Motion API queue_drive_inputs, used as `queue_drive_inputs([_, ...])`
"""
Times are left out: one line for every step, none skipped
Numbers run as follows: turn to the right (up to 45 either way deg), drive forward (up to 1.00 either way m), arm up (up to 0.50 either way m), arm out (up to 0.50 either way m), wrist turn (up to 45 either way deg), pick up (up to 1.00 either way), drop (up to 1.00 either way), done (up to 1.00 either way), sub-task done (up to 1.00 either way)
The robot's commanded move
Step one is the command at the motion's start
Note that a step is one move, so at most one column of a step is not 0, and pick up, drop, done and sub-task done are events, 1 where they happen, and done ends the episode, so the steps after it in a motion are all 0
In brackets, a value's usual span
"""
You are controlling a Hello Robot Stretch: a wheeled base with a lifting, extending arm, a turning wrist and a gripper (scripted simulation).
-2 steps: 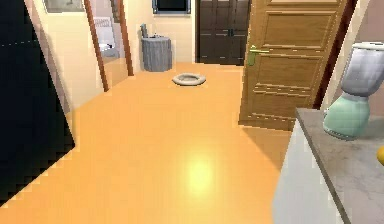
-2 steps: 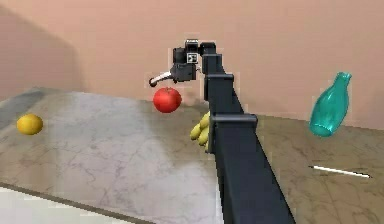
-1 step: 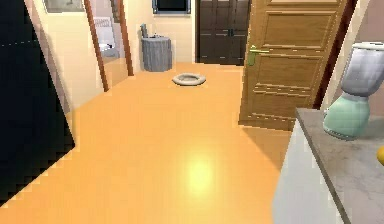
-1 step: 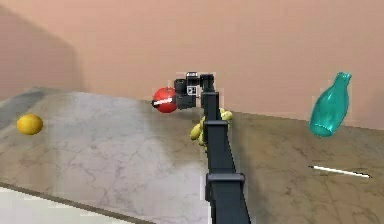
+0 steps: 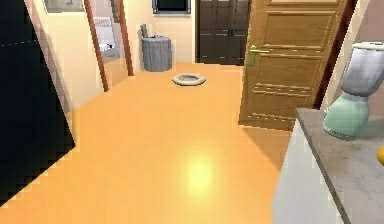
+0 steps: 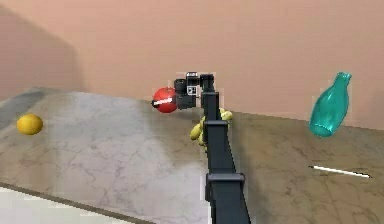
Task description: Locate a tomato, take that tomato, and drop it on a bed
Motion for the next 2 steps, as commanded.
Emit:
queue_drive_inputs([0.0,0.00,0.10,0.00,0.0,0.00,0.00,0.00,0.00])
queue_drive_inputs([0.0,0.00,0.00,0.00,-45.0,0.00,0.00,0.00,0.00])
